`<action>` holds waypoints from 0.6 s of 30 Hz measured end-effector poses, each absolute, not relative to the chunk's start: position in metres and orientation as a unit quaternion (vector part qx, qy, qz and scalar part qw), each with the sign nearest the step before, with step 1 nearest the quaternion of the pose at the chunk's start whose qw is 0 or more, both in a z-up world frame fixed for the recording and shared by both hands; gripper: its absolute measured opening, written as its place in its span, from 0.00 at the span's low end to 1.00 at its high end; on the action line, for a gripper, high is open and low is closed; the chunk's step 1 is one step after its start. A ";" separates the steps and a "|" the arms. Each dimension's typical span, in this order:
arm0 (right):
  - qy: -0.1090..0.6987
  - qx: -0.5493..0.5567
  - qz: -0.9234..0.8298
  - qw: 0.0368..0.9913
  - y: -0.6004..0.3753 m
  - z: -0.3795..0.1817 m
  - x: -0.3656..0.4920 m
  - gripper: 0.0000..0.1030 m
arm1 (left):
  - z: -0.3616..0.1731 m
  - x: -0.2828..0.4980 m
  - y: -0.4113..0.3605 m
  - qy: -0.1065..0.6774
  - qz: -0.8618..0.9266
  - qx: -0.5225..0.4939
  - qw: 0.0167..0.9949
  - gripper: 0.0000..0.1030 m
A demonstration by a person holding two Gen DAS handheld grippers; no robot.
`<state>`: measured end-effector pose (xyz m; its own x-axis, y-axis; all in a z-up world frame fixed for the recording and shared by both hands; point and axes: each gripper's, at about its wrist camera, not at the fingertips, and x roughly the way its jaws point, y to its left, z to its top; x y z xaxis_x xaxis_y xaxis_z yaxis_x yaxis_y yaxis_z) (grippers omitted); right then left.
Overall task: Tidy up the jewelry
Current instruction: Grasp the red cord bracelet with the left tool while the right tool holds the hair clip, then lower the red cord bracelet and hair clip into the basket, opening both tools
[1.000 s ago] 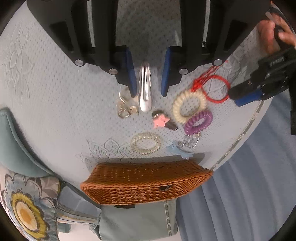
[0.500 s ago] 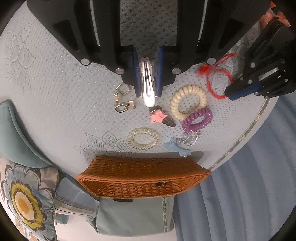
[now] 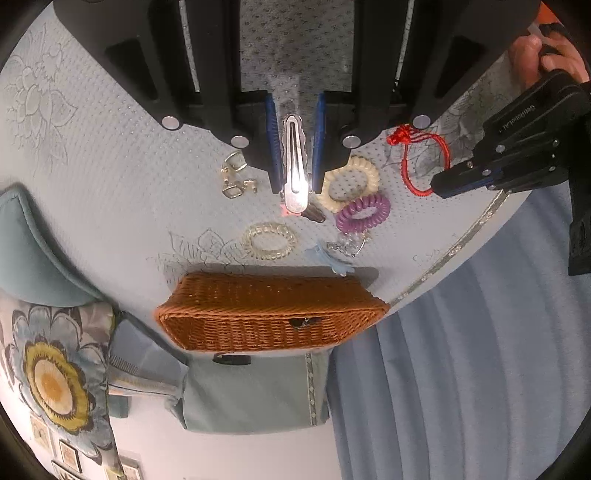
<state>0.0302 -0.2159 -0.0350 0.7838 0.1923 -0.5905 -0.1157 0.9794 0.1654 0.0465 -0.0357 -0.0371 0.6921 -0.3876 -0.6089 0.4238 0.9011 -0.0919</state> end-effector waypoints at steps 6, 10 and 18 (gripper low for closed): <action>0.312 0.084 0.087 0.942 -0.225 -0.032 0.030 0.13 | -0.027 0.045 -0.032 0.309 -0.213 0.020 0.927 0.02; 0.301 0.095 0.094 0.944 -0.232 -0.022 0.034 0.13 | -0.009 0.051 -0.028 0.285 -0.207 0.015 0.936 0.02; 0.281 0.075 0.093 0.952 -0.248 0.023 0.095 0.13 | 0.040 0.107 -0.037 0.237 -0.213 0.001 0.948 0.02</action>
<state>0.0947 -0.2477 0.0229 0.8251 0.2189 -0.5208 -0.1344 0.9715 0.1954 0.1068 -0.0375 0.0400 0.7972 -0.4034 -0.4492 0.4041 0.9093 -0.0993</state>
